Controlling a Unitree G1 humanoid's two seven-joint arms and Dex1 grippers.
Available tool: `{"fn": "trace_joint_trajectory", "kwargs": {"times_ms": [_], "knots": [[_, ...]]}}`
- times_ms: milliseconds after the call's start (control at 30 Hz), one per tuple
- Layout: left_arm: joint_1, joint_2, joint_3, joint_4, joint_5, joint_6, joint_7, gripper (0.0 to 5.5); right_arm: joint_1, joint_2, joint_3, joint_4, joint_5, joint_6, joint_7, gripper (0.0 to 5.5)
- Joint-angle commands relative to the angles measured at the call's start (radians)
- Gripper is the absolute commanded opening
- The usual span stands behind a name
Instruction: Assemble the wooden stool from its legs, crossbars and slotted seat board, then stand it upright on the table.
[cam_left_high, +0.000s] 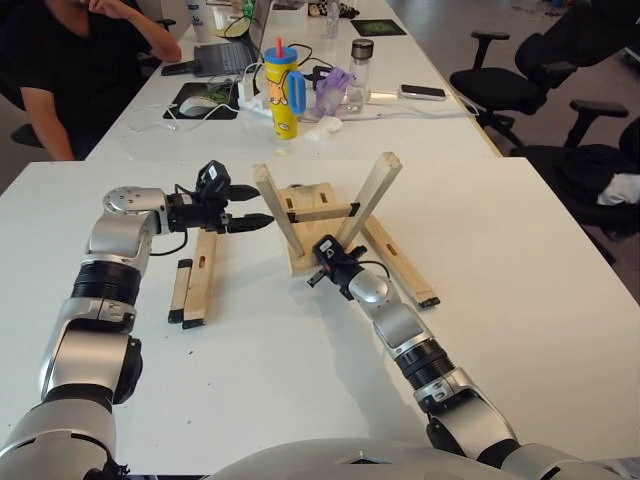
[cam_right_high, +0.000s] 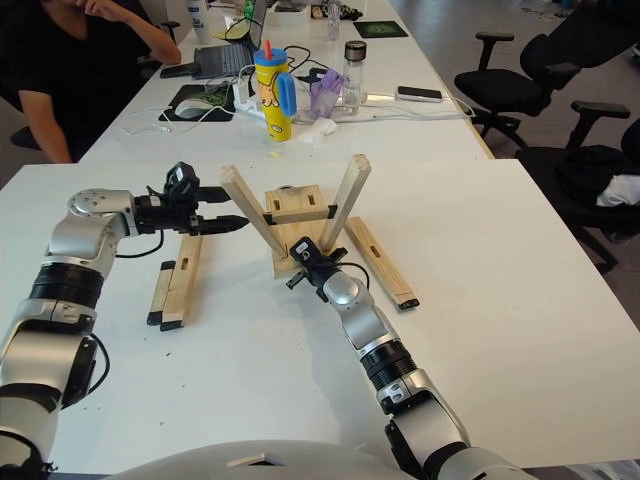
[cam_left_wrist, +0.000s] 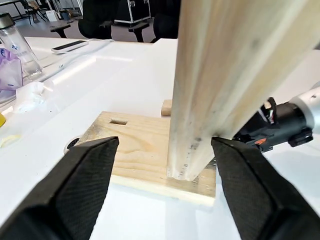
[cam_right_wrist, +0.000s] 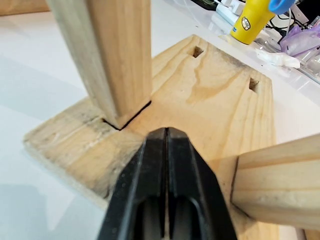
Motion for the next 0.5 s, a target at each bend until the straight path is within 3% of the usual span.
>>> {"fn": "trace_joint_trajectory", "kwargs": {"times_ms": [33,167,300,367,500], "knots": [[-0.021,0.056,0.232,-0.248,-0.266,0.246,0.059,2.73,0.149,-0.031,0.047,0.107,-0.001,0.156,0.077,0.0],[-0.255,-0.047,0.421,-0.338,-0.524,0.325,0.31,2.11,0.158,-0.026,0.052,0.108,0.005,0.154,0.085,0.0],[-0.392,-0.169,0.449,-0.38,-0.632,0.32,0.529,1.48,0.161,-0.027,0.06,0.105,0.003,0.154,0.09,0.0],[-0.369,-0.22,0.373,-0.372,-0.571,0.33,0.597,1.16,0.166,-0.028,0.06,0.093,0.005,0.16,0.092,0.0],[-0.011,-0.218,-0.016,-0.323,-0.241,0.345,0.627,0.6,0.16,-0.013,0.068,0.088,0.007,0.167,0.093,0.0]]}}
